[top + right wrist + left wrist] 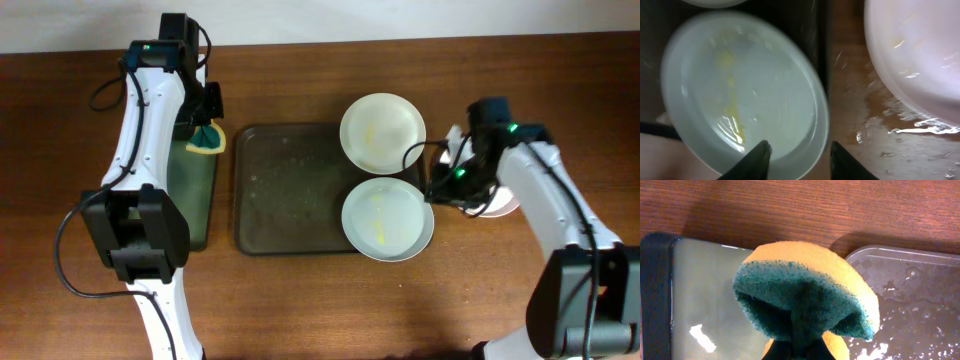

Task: Clean dirty plates on tray and stack at the side
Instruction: 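Grip the pale green plate rim with the right gripper, tilt it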

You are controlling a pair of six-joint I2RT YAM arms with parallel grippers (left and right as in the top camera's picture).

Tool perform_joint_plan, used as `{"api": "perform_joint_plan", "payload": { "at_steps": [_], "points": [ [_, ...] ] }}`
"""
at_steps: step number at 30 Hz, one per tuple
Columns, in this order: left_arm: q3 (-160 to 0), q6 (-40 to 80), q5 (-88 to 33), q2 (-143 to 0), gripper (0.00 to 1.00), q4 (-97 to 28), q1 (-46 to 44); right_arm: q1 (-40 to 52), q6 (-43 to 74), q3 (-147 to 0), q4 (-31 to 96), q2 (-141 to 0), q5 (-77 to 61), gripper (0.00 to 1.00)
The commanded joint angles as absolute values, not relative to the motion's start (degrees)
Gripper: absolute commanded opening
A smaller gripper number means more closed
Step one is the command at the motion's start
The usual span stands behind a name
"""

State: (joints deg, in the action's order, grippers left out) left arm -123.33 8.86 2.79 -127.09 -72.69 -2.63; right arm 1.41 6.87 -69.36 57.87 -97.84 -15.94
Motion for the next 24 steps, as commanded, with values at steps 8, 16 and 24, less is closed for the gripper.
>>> {"api": "perform_joint_plan", "payload": {
  "at_steps": [8,16,24],
  "points": [
    [-123.8,9.6,2.3,-127.0,0.0,-72.5,-3.1,3.8,11.6,-58.8,46.7,-97.8,-12.4,0.36],
    [-123.8,9.5,2.3,-127.0,0.0,-72.5,-3.2,3.8,13.8,-70.7,58.3,-97.3,-8.8,0.36],
    [-123.8,9.5,2.3,-127.0,0.0,-72.5,-3.2,3.8,16.7,-61.0,52.7,-98.0,-6.2,0.3]
  ]
}}
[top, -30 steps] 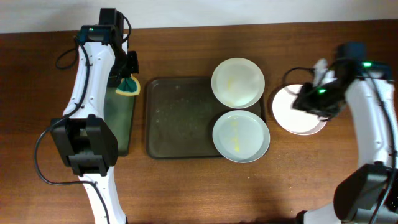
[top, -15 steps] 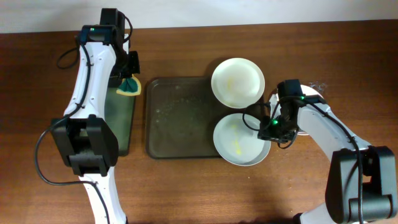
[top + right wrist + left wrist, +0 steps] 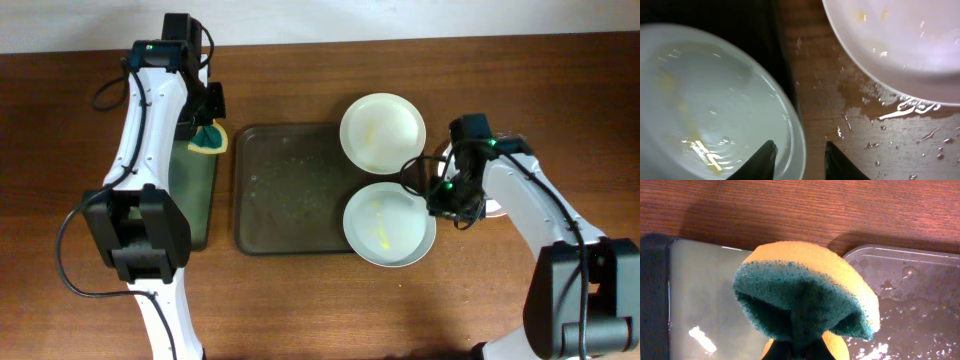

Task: Clean dirty plates on tray and stack at the side
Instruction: 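Grip the pale green plate rim with the right gripper, tilt it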

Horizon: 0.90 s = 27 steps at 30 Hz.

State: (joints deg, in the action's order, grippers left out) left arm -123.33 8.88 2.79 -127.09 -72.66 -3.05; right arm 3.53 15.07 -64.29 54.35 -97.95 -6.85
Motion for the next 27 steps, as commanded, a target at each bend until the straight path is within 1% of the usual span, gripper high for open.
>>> {"api": "perform_joint_plan", "payload": {
  "at_steps": [1,3,7,8,10,12,15,18,22,25,27],
  "points": [
    [-123.8,9.5,2.3,-127.0,0.0,-72.5,-3.2,3.8,16.7,-59.9,51.7,-98.0,-7.0,0.29],
    [-123.8,9.5,2.3,-127.0,0.0,-72.5,-3.2,3.8,16.7,-57.9,49.5,-98.0,-8.4,0.24],
    [-123.8,9.5,2.3,-127.0,0.0,-72.5,-3.2,4.3,17.1,-56.4,48.8,-98.0,-10.2,0.2],
    [-123.8,9.5,2.3,-127.0,0.0,-72.5,-3.2,5.3,17.7,-55.2,47.5,-98.0,-10.3,0.17],
    [-123.8,9.5,2.3,-127.0,0.0,-72.5,-3.2,5.7,18.1,-55.0,47.1,-98.0,-10.2,0.07],
    [-123.8,9.4,2.3,-127.0,0.0,-72.5,-3.2,5.6,18.1,-55.0,47.2,-98.0,-10.1,0.05],
    [-123.8,9.4,2.3,-127.0,0.0,-72.5,-3.2,5.6,18.1,-55.1,47.9,-98.0,-9.9,0.04],
    [-123.8,9.4,2.3,-127.0,0.0,-72.5,-3.2,5.6,18.1,-58.4,52.6,-97.8,-9.9,0.04],
    [-123.8,9.4,2.3,-127.0,0.0,-72.5,-3.2,6.9,18.1,-66.8,61.6,-97.1,-10.4,0.04],
    [-123.8,9.4,2.3,-127.0,0.0,-72.5,-3.2,11.3,21.2,-69.1,60.0,-97.1,-13.1,0.04],
    [-123.8,9.4,2.3,-127.0,0.0,-72.4,-3.2,16.1,27.8,-68.9,54.4,-97.2,-12.9,0.04]
  ]
}}
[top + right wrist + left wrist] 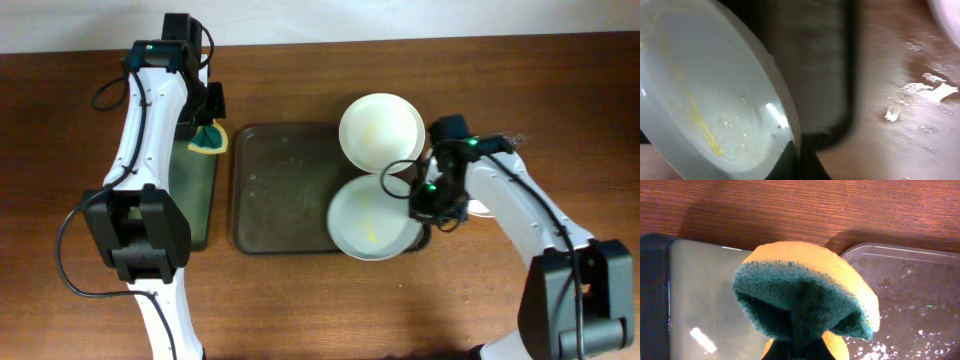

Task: Clean dirty plates on tray and stack at the side
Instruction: 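Grip the pale green plate rim with the right gripper, tilt it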

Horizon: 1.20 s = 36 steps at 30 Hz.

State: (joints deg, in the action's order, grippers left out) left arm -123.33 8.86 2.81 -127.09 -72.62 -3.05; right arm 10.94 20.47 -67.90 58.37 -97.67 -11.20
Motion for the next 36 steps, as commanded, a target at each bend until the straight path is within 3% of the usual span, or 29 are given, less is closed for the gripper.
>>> {"api": "perform_joint_plan", "payload": {
  "at_steps": [1,6,14,17,19,26,28,32,36],
  "points": [
    [-123.8,9.4,2.3,-127.0,0.0,-72.3,-3.2,18.7,31.7,-68.7,50.5,-97.3,-12.4,0.04],
    [-123.8,9.4,2.3,-127.0,0.0,-72.1,-3.2,29.6,47.1,-68.6,34.0,-103.5,-3.8,0.04],
    [-123.8,9.4,2.3,-127.0,0.0,-71.9,-3.2,32.3,49.9,-68.6,28.9,-112.2,-6.6,0.04],
    [-123.8,9.4,2.3,-127.0,0.0,-71.8,-3.2,31.2,43.4,-70.1,31.2,-112.2,-7.3,0.25],
    [-123.8,9.4,2.3,-127.0,0.0,-71.8,-3.2,29.0,37.3,-71.4,33.6,-112.2,-9.1,0.26],
    [-123.8,4.4,-4.3,-127.0,0.0,-71.6,-3.6,22.3,27.8,-71.4,31.9,-113.4,-18.9,0.19],
    [-123.8,4.4,-4.3,-127.0,0.0,-71.7,-4.4,22.9,27.8,-71.4,31.5,-114.1,-19.1,0.18],
    [-123.7,4.5,-4.3,-127.0,0.0,-71.7,-6.6,23.3,28.7,-71.4,31.4,-114.2,-19.6,0.04],
    [-121.2,4.5,-4.3,-127.0,0.0,-71.5,-8.9,23.8,36.1,-71.4,31.7,-114.2,-22.8,0.04]
  ]
}}
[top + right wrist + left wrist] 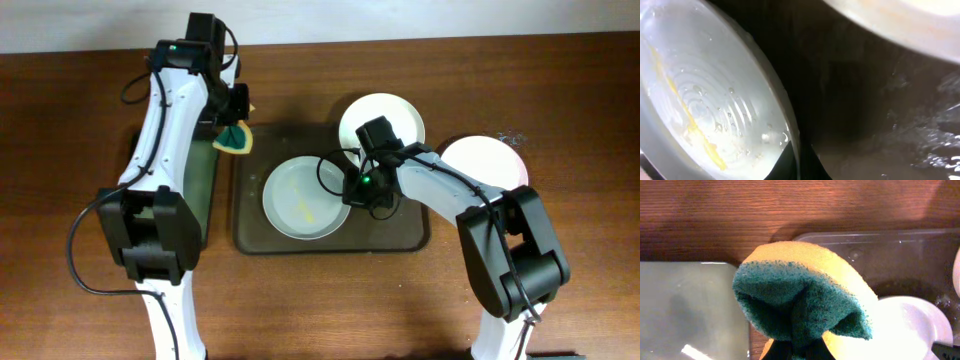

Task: Clean dirty plates on tray and stack at the side
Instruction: 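Grip the pale green plate rim with the right gripper, tilt it, then scrub the pale green plate with the sponge in the left gripper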

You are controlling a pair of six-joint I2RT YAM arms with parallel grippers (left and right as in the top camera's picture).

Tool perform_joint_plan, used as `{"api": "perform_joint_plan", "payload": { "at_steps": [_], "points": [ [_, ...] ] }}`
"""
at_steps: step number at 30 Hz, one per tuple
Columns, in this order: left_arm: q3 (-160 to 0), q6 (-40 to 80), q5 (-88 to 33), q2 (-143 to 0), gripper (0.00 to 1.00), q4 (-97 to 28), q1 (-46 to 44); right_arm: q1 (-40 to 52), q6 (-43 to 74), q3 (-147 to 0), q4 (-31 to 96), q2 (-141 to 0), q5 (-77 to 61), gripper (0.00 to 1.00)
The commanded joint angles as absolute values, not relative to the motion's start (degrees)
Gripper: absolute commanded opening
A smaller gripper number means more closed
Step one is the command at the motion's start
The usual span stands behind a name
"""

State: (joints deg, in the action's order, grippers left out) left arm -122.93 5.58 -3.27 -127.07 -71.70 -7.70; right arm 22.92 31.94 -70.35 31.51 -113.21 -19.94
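A white plate [303, 199] [705, 90] smeared with yellow lies in the middle of the dark tray [250, 242] [880, 110]. My right gripper [358, 191] [796, 151] is shut on the plate's right rim. A second dirty plate [383, 121] [900, 20] rests over the tray's back right corner. My left gripper [232, 118] [797, 352] is shut on a folded yellow-and-green sponge [237, 137] [805, 290], which hangs above the tray's back left corner, apart from the plate [905, 330].
A dark basin of water [211, 200] [690, 305] stands left of the tray, mostly under my left arm. A pale pink plate [488, 163] sits on the wet wooden table to the right of the tray.
My right gripper has carried the smeared plate from the tray's front right to its middle. My left gripper has moved right with the sponge, from over the basin to the tray's back left corner.
My right gripper first stood open beside the front plate's right rim, then open around the rim, then shut on it with the plate shifted left. The plate now lies mid-tray. The left gripper held the sponge still over the basin, and now holds it over the tray.
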Motion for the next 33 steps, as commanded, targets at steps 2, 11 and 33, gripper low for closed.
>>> {"api": "perform_joint_plan", "payload": {
  "at_steps": [2,11,33],
  "points": [
    [-119.5,4.5,-4.3,-127.0,0.0,-70.5,-9.4,24.0,35.3,-71.4,31.9,-114.2,-23.6,0.13],
    [-118.7,4.7,-4.3,-127.1,0.0,-67.8,-9.5,20.8,14.8,-71.4,27.5,-114.2,-22.8,0.27],
    [-108.4,13.6,-3.9,-127.2,0.0,-67.3,-14.2,24.9,40.0,-71.3,29.5,-114.5,-18.4,0.04]
  ]
}}
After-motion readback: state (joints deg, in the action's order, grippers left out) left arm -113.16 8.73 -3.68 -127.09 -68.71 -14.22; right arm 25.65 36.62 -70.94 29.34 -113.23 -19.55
